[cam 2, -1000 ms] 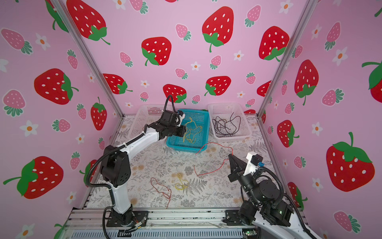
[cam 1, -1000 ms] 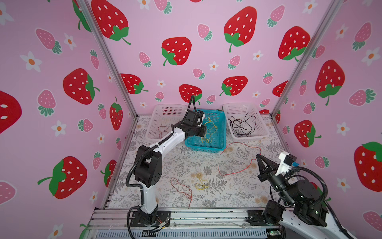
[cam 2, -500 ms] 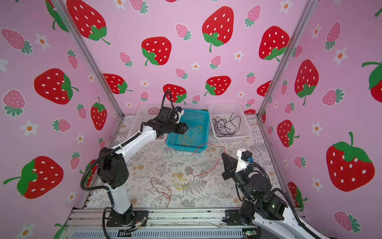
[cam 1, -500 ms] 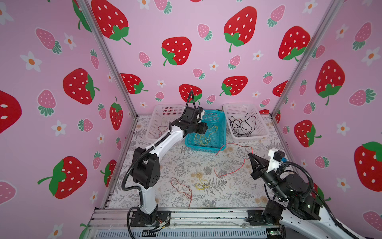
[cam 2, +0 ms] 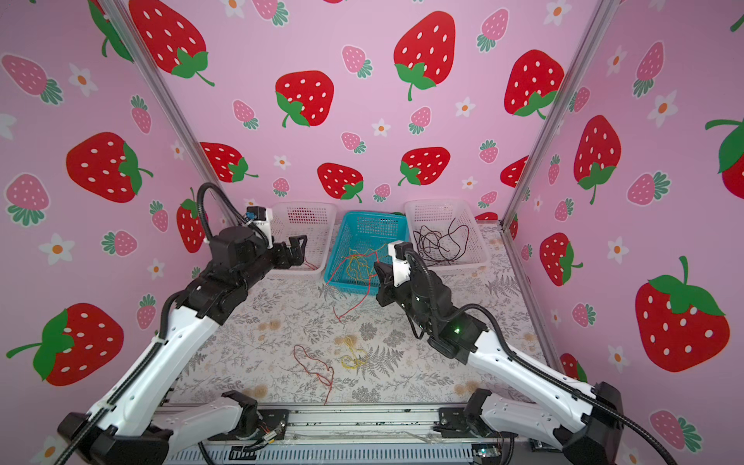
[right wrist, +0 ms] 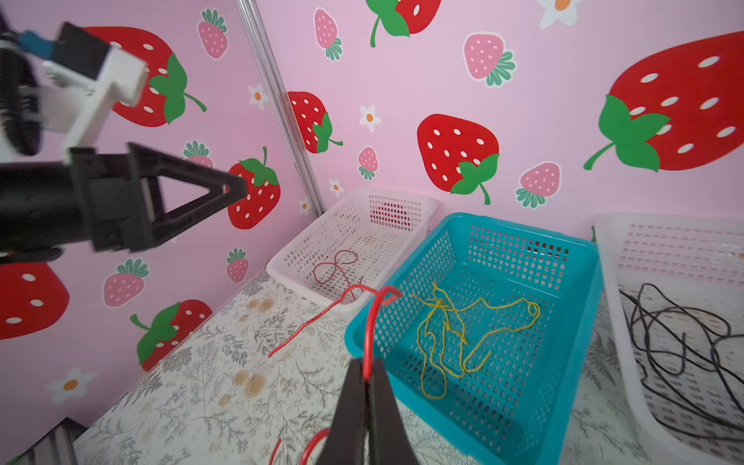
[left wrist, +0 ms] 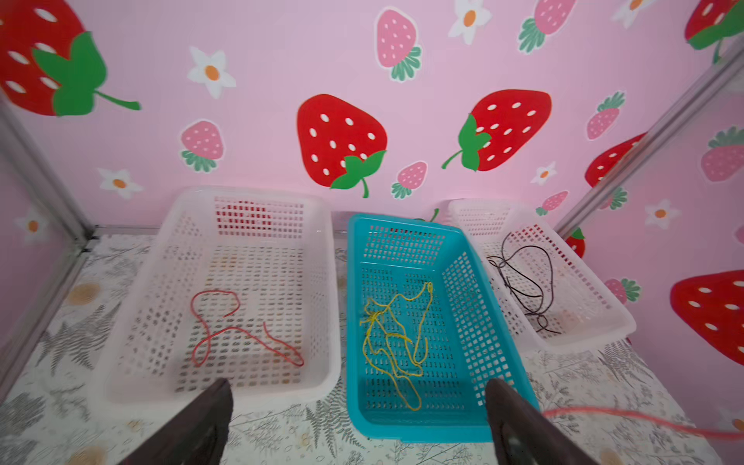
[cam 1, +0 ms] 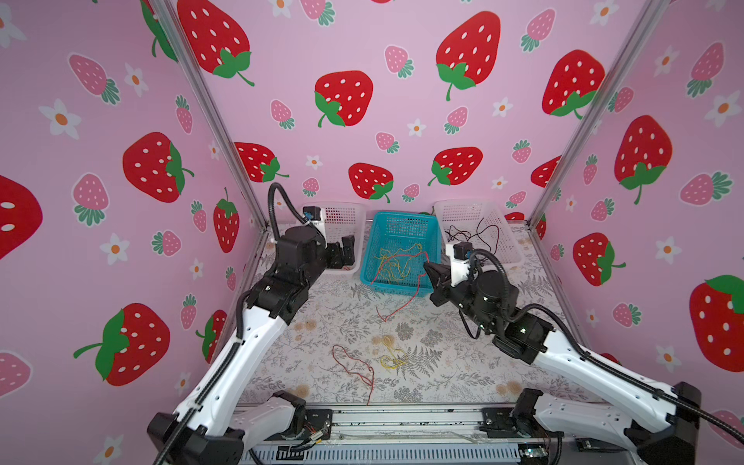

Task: Untangle the cables
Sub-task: 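Carry the red wire to the far white basket with right gripper while left withdraws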

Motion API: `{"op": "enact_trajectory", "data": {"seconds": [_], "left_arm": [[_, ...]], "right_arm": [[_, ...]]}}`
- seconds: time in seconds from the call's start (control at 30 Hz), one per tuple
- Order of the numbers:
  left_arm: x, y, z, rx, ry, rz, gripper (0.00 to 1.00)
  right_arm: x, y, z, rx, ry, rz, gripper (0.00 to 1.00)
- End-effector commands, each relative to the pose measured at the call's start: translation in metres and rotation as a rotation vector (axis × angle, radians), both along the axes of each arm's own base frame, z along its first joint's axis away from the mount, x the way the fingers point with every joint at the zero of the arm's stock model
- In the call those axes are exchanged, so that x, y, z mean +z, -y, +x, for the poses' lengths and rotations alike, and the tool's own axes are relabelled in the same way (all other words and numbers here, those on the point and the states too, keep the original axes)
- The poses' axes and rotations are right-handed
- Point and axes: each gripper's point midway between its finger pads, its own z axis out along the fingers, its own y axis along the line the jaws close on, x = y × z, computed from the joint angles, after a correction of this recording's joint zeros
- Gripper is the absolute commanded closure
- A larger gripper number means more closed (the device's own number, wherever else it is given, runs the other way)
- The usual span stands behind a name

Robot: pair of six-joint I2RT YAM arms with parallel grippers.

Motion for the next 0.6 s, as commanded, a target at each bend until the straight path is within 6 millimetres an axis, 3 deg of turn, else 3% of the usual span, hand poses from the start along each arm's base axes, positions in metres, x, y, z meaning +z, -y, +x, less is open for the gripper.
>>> {"op": "enact_trajectory", "data": {"seconds": [0.0, 0.1, 0.27, 0.37, 0.57], "left_arm": [[-0.022, -0.044, -0.027, 0.179, -0.016, 0.059, 0.01], [-0.038, -0.071, -0.056, 0.273, 0.016, 0.046, 0.01], [-0.066, -0.094, -0.085, 0.364, 0.059, 0.012, 0.01], [-0.077, -0.104, -0.09, 0.41, 0.063, 0.015, 0.01], [-0.08, -0.105, -0.09, 0.415, 0.048, 0.042, 0.01]], "right_arm": [[0.037, -0.029, 0.028, 0.061, 0.07, 0.068, 1.0], [0.047, -0.064, 0.062, 0.063, 0.084, 0.058, 1.0], [0.035, -0.126, 0.124, 0.07, 0.07, 0.046, 1.0], [0.021, -0.162, 0.156, 0.083, 0.064, 0.024, 1.0], [-0.035, -0.222, 0.207, 0.109, 0.039, -0.031, 1.0]]}}
